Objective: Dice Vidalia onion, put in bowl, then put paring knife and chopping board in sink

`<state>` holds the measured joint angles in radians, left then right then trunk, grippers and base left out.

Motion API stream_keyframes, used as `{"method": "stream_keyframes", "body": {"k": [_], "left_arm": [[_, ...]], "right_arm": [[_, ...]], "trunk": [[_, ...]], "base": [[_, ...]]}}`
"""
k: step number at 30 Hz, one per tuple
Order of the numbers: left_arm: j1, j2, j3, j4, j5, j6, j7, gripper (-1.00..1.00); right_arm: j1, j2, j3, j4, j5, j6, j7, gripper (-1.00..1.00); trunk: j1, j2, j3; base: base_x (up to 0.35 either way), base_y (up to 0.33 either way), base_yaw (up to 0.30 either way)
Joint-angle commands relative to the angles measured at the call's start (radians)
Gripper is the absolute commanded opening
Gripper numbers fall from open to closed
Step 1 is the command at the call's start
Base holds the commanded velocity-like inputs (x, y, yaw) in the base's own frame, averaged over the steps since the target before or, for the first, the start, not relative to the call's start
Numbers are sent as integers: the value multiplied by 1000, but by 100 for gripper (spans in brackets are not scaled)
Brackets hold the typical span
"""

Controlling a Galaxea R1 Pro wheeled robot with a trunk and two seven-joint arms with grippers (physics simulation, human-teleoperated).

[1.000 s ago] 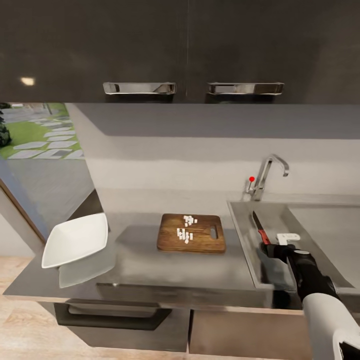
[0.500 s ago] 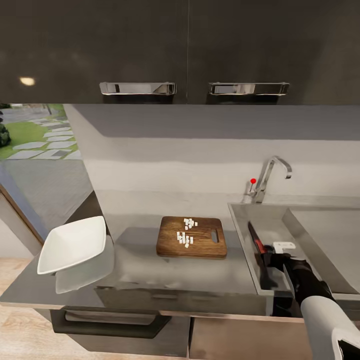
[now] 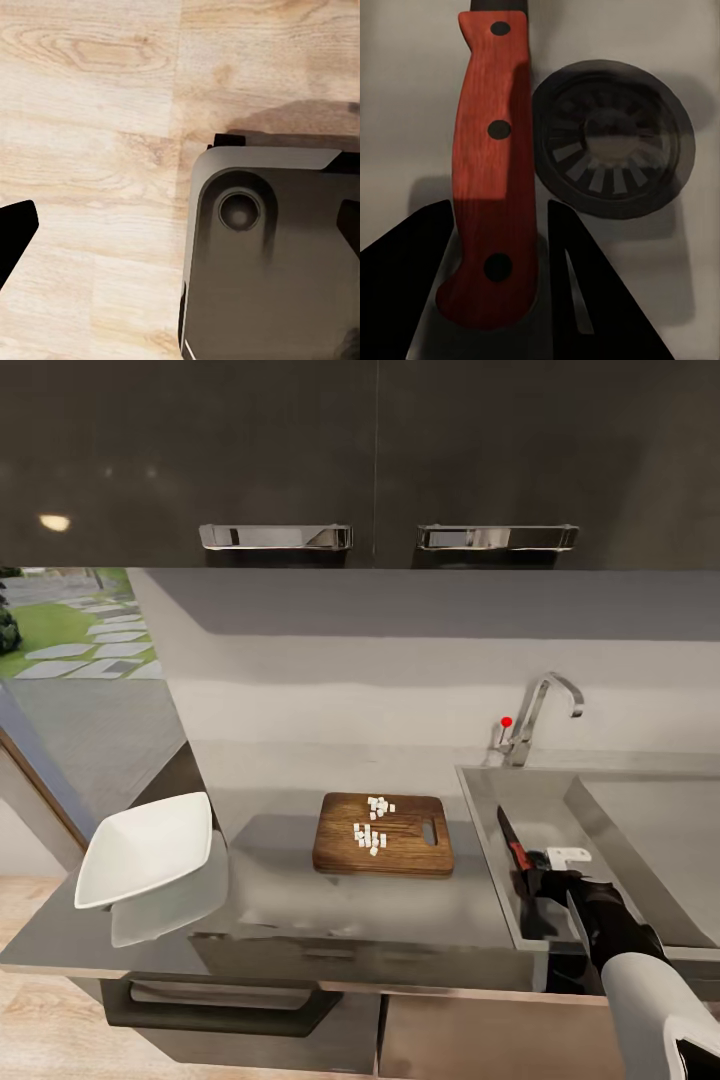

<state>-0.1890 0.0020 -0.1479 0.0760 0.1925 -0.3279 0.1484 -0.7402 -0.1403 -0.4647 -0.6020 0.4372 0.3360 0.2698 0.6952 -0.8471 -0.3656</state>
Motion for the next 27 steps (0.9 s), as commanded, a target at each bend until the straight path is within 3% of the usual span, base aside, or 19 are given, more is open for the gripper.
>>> {"method": "stream_keyframes", "body": {"k": [1,5,6,25,27], "left_arm": [[-1,0,-9,4,8,-7,0,100],[-2,0,-9,4,8,-7,0,100],[-2,0,-9,4,8,-7,0,100],[-2,0,-9,4,8,-7,0,100],[-1,0,-9,4,8,-7,0,100]], "right_arm": [[-1,1,-6,-1,14,3,10,-100],[-1,1,-6,-1,14,3,9,-100],[-1,1,-6,-1,14,3,9,100],[-1,0,-8,-18,15,3,16,100],[-1,-10,-9,-47,14,4,18,100]], "trunk": [[0,-1,-1],[0,-1,-1],[0,-1,-1],[0,-1,-1],[0,-1,-1]], "base": [[0,0,0],[0,0,0],[0,0,0],[0,0,0],[0,0,0]]}}
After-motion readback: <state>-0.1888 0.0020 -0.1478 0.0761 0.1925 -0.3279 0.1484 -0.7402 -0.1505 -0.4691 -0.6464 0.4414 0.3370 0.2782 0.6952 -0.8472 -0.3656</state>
